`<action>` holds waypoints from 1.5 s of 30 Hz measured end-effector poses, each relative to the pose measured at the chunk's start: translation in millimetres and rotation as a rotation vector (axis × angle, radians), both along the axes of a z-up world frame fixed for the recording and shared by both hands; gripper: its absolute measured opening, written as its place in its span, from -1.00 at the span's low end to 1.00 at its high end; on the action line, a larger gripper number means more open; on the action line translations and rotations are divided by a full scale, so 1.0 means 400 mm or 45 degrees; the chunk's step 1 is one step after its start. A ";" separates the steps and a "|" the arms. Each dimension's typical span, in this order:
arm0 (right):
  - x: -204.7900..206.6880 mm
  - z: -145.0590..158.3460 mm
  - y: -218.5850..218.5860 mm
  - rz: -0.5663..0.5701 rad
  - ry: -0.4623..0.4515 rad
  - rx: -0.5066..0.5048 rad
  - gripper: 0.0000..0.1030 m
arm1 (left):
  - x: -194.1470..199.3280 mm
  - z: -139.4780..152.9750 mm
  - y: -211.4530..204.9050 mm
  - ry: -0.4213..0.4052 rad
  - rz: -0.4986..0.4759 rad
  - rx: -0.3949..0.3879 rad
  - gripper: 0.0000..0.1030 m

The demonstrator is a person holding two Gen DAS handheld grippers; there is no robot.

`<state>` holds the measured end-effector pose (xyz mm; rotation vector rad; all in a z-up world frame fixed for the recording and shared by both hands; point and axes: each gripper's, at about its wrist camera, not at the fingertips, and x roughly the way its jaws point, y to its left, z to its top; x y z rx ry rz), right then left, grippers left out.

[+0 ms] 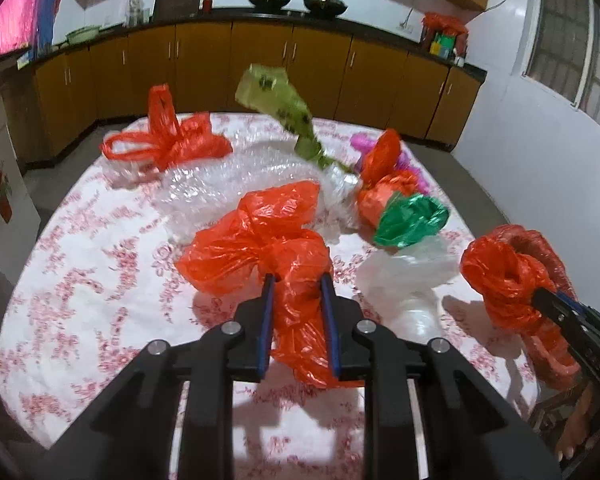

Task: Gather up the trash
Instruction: 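Carry both red bags over the orange basket and open both tools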

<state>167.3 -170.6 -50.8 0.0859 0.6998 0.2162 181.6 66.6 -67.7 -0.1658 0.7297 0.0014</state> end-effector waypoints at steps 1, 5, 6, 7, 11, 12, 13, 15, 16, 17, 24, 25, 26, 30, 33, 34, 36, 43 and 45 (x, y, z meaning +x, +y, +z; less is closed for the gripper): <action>-0.005 0.004 -0.006 -0.007 -0.007 0.003 -0.55 | -0.007 0.008 -0.003 -0.010 -0.002 0.001 -0.56; -0.025 0.026 -0.034 -0.052 -0.042 0.021 -0.55 | -0.030 0.056 -0.007 -0.071 -0.018 -0.009 -0.56; -0.028 0.032 -0.041 -0.062 -0.049 0.024 -0.55 | -0.038 0.071 -0.012 -0.091 -0.023 -0.010 -0.56; -0.031 0.038 -0.049 -0.075 -0.059 0.025 -0.55 | -0.041 0.084 -0.016 -0.106 -0.028 -0.011 -0.56; -0.047 0.062 -0.079 -0.132 -0.102 0.016 -0.55 | -0.059 0.132 -0.040 -0.167 -0.061 -0.017 -0.56; -0.050 0.066 -0.087 -0.148 -0.111 0.012 -0.55 | -0.063 0.146 -0.053 -0.179 -0.083 -0.026 -0.56; -0.054 0.070 -0.093 -0.161 -0.116 0.011 -0.55 | -0.066 0.152 -0.060 -0.184 -0.098 -0.031 -0.56; -0.062 0.077 -0.114 -0.206 -0.130 0.009 -0.55 | -0.070 0.169 -0.088 -0.199 -0.142 -0.038 -0.56; -0.065 0.078 -0.124 -0.219 -0.134 0.010 -0.55 | -0.071 0.176 -0.105 -0.205 -0.167 -0.038 -0.56; -0.069 0.081 -0.140 -0.253 -0.140 0.007 -0.55 | -0.071 0.180 -0.118 -0.209 -0.185 -0.039 -0.56; -0.103 0.105 -0.232 -0.436 -0.159 -0.001 -0.55 | -0.064 0.196 -0.252 -0.226 -0.374 -0.034 -0.56; -0.107 0.108 -0.244 -0.457 -0.162 0.001 -0.55 | -0.061 0.194 -0.270 -0.224 -0.399 -0.035 -0.56; -0.112 0.112 -0.254 -0.482 -0.166 0.001 -0.55 | -0.059 0.192 -0.288 -0.222 -0.424 -0.035 -0.56; -0.139 0.132 -0.292 -0.587 -0.198 -0.019 -0.56 | -0.045 0.178 -0.373 -0.212 -0.537 -0.031 -0.56; -0.152 0.143 -0.316 -0.647 -0.212 -0.022 -0.56 | -0.035 0.171 -0.430 -0.205 -0.606 -0.037 -0.56; -0.154 0.144 -0.320 -0.663 -0.214 -0.023 -0.56 | -0.031 0.169 -0.444 -0.203 -0.626 -0.040 -0.56; -0.157 0.146 -0.338 -0.698 -0.217 -0.016 -0.55 | -0.023 0.165 -0.478 -0.200 -0.662 -0.042 -0.56; -0.148 0.135 -0.393 -0.777 -0.203 0.045 -0.55 | 0.026 0.137 -0.562 -0.168 -0.768 -0.034 -0.56; -0.147 0.127 -0.407 -0.792 -0.193 0.067 -0.55 | 0.038 0.129 -0.586 -0.157 -0.789 -0.028 -0.56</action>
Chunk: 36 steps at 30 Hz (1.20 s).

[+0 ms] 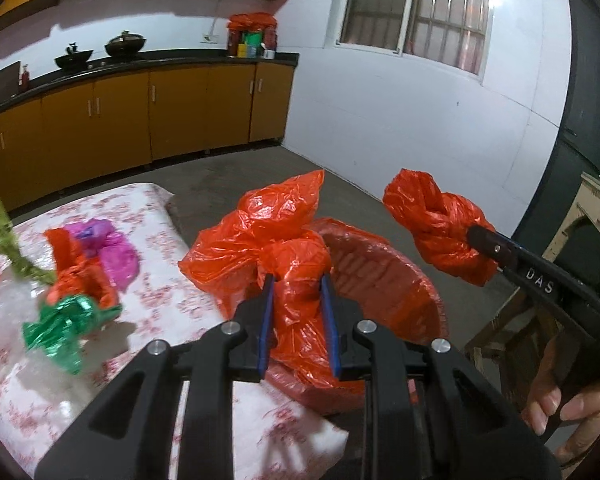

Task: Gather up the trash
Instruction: 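Carry both red bags over the orange basket and open both tools, then grasp the clear plastic bag with the right tool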

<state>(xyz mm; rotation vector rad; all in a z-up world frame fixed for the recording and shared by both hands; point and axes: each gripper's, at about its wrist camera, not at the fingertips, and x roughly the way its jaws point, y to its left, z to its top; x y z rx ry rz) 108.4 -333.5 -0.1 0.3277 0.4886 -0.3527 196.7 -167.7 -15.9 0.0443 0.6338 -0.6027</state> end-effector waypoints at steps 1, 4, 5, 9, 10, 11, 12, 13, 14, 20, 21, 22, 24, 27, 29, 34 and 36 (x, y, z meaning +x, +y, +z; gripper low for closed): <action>0.001 -0.003 -0.006 -0.004 0.001 0.009 -0.55 | 0.006 -0.004 -0.009 0.004 -0.009 0.003 -0.56; 0.006 -0.007 -0.021 -0.018 0.003 0.027 -0.55 | 0.018 -0.013 -0.035 0.016 -0.032 0.012 -0.55; 0.007 -0.010 -0.024 -0.023 0.002 0.030 -0.55 | 0.022 -0.016 -0.044 0.018 -0.039 0.015 -0.55; 0.016 -0.009 -0.032 -0.031 -0.009 0.049 -0.55 | 0.043 -0.029 -0.069 0.033 -0.048 0.023 -0.50; 0.018 -0.008 -0.037 -0.031 -0.012 0.055 -0.54 | 0.049 -0.035 -0.073 0.037 -0.045 0.025 -0.45; 0.021 -0.011 -0.040 -0.030 -0.014 0.071 -0.52 | 0.054 -0.041 -0.076 0.042 -0.040 0.030 -0.32; 0.024 -0.013 -0.046 -0.028 -0.016 0.083 -0.48 | 0.059 -0.046 -0.077 0.049 -0.032 0.035 -0.25; 0.026 -0.014 -0.053 -0.032 -0.019 0.093 -0.32 | 0.063 -0.051 -0.076 0.056 -0.022 0.039 -0.11; 0.023 -0.018 -0.055 -0.038 -0.021 0.102 -0.10 | 0.064 -0.056 -0.072 0.061 -0.013 0.040 -0.02; 0.007 -0.024 -0.040 -0.049 -0.009 0.015 0.18 | 0.077 -0.071 -0.001 0.076 0.106 0.060 0.22; 0.007 -0.025 -0.038 -0.050 -0.003 0.000 0.18 | 0.075 -0.069 0.013 0.070 0.129 0.062 0.25; 0.009 -0.023 -0.032 -0.050 0.001 -0.013 0.18 | 0.071 -0.067 0.031 0.056 0.161 0.067 0.33; 0.012 -0.022 -0.019 -0.043 0.007 -0.038 0.18 | 0.061 -0.063 0.070 0.023 0.233 0.082 0.42; 0.010 -0.022 0.015 -0.007 0.012 -0.093 0.20 | 0.046 -0.053 0.132 -0.015 0.344 0.116 0.52; 0.015 -0.014 0.037 0.014 0.010 -0.123 0.42 | 0.036 -0.044 0.182 -0.044 0.422 0.138 0.57; 0.041 0.000 0.155 0.188 0.010 -0.202 0.67 | 0.003 -0.028 0.338 -0.095 0.628 0.171 0.66; 0.053 -0.002 0.209 0.274 0.012 -0.208 0.67 | -0.013 -0.026 0.405 -0.104 0.706 0.190 0.67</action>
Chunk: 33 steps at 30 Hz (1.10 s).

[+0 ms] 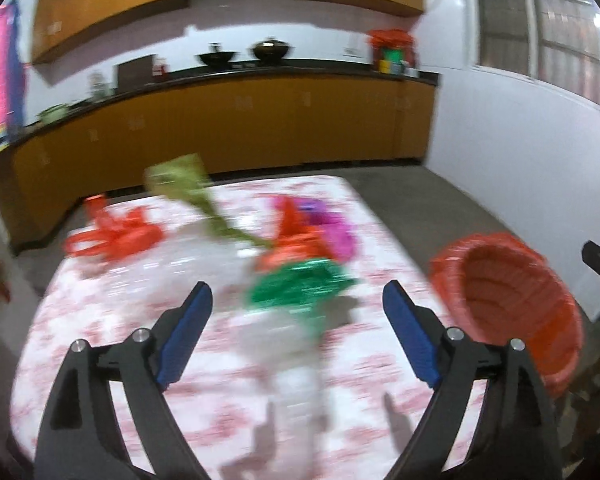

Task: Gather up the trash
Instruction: 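Grasp the clear plastic bag with the right tool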

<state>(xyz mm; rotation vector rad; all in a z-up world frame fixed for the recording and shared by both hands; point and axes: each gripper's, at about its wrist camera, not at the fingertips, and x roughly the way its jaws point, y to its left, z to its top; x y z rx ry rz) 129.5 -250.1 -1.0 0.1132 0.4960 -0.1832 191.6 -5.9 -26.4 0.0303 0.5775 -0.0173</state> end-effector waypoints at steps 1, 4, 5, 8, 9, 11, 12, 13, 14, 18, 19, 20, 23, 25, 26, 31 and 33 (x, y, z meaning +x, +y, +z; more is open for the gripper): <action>0.006 -0.003 0.032 0.054 0.006 0.007 0.67 | -0.009 -0.001 0.019 -0.005 0.026 0.010 0.68; 0.023 -0.013 0.114 0.180 0.030 0.040 0.67 | -0.040 -0.004 0.113 -0.025 0.140 0.062 0.70; 0.034 -0.020 0.149 0.233 0.050 0.056 0.67 | -0.048 -0.006 0.147 -0.024 0.181 0.069 0.70; 0.062 -0.041 0.234 0.349 0.106 0.081 0.59 | -0.069 -0.011 0.224 -0.017 0.259 0.058 0.70; 0.070 -0.045 0.256 0.375 0.121 0.083 0.54 | -0.076 -0.013 0.250 -0.012 0.289 0.048 0.70; 0.083 -0.059 0.313 0.432 0.152 0.093 0.49 | -0.094 -0.017 0.292 -0.006 0.334 0.032 0.70; 0.089 -0.068 0.346 0.466 0.172 0.100 0.48 | -0.102 -0.020 0.316 -0.003 0.357 0.023 0.70; 0.093 -0.077 0.374 0.497 0.190 0.105 0.48 | -0.109 -0.022 0.338 -0.001 0.378 0.014 0.70; 0.097 -0.084 0.397 0.520 0.203 0.103 0.48 | -0.119 -0.026 0.354 0.001 0.395 0.005 0.70; 0.108 -0.114 0.472 0.565 0.253 0.069 0.48 | -0.144 -0.038 0.416 0.016 0.447 -0.034 0.70; 0.112 -0.121 0.488 0.568 0.263 0.055 0.48 | -0.150 -0.040 0.426 0.019 0.455 -0.043 0.70; 0.118 -0.128 0.501 0.578 0.278 0.040 0.48 | -0.154 -0.043 0.435 0.022 0.462 -0.051 0.70; 0.137 -0.154 0.533 0.581 0.327 0.008 0.47 | -0.167 -0.048 0.461 0.028 0.477 -0.073 0.70; 0.147 -0.174 0.550 0.578 0.354 -0.013 0.38 | -0.176 -0.054 0.475 0.031 0.483 -0.086 0.70; 0.153 -0.186 0.557 0.579 0.373 -0.028 0.27 | -0.178 -0.056 0.482 0.035 0.486 -0.093 0.70; 0.159 -0.217 0.565 0.619 0.431 -0.021 -0.23 | -0.181 -0.060 0.489 0.047 0.492 -0.116 0.70; 0.152 -0.212 0.567 0.641 0.424 -0.007 -0.27 | -0.178 -0.060 0.489 0.048 0.490 -0.122 0.70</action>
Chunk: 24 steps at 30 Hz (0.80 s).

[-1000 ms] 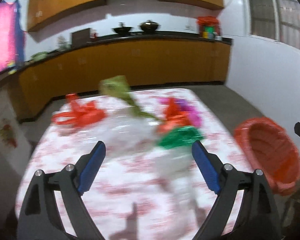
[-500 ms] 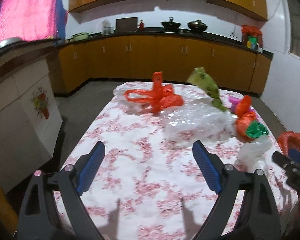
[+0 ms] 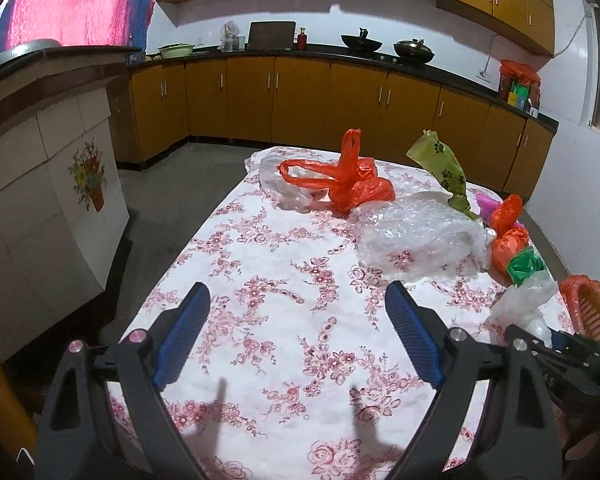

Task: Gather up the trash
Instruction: 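Grasp the clear plastic bag with the right tool, then grasp the green bag with the left tool while the right tool holds the clear bag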

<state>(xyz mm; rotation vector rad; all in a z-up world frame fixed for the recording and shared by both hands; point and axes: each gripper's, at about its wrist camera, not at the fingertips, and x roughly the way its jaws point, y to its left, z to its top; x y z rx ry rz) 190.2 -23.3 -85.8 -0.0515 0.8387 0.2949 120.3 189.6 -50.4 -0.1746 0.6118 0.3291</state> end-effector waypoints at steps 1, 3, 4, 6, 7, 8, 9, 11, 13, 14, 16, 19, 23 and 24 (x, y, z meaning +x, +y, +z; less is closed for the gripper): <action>-0.007 0.006 0.001 0.016 -0.005 0.013 -0.28 | 0.002 0.001 -0.001 -0.001 -0.002 -0.001 0.70; -0.021 0.020 0.006 0.042 -0.024 0.022 -0.29 | 0.005 0.001 -0.005 -0.002 -0.007 0.000 0.70; -0.031 0.030 0.008 0.062 -0.037 0.035 -0.30 | 0.006 0.002 -0.008 -0.003 -0.009 -0.001 0.70; -0.043 0.046 0.009 0.084 -0.057 0.051 -0.30 | 0.011 0.004 -0.016 -0.003 -0.018 0.002 0.70; -0.054 0.060 0.008 0.096 -0.074 0.061 -0.30 | 0.013 0.005 -0.021 -0.005 -0.025 0.001 0.70; -0.062 0.074 0.004 0.102 -0.091 0.071 -0.30 | 0.016 0.006 -0.025 -0.006 -0.031 0.003 0.70; -0.066 0.081 -0.001 0.101 -0.103 0.079 -0.30 | 0.020 0.009 -0.033 -0.007 -0.040 0.006 0.70; -0.078 0.107 -0.027 0.085 -0.131 0.113 -0.30 | 0.028 0.012 -0.046 -0.010 -0.060 0.006 0.70; -0.082 0.128 -0.057 0.053 -0.160 0.130 -0.30 | 0.042 0.015 -0.069 -0.012 -0.094 0.003 0.70; -0.083 0.137 -0.079 0.027 -0.175 0.132 -0.30 | 0.052 0.016 -0.084 -0.011 -0.118 -0.001 0.70; -0.080 0.147 -0.118 -0.027 -0.199 0.122 -0.30 | 0.069 0.017 -0.111 -0.006 -0.163 -0.009 0.70; -0.065 0.155 -0.200 -0.142 -0.216 0.098 -0.30 | 0.105 0.016 -0.172 0.005 -0.256 -0.010 0.70; -0.057 0.154 -0.319 -0.299 -0.211 0.111 -0.30 | 0.171 -0.001 -0.278 0.041 -0.421 -0.028 0.70; -0.057 0.154 -0.344 -0.328 -0.213 0.114 -0.30 | 0.186 -0.007 -0.299 0.052 -0.447 -0.025 0.70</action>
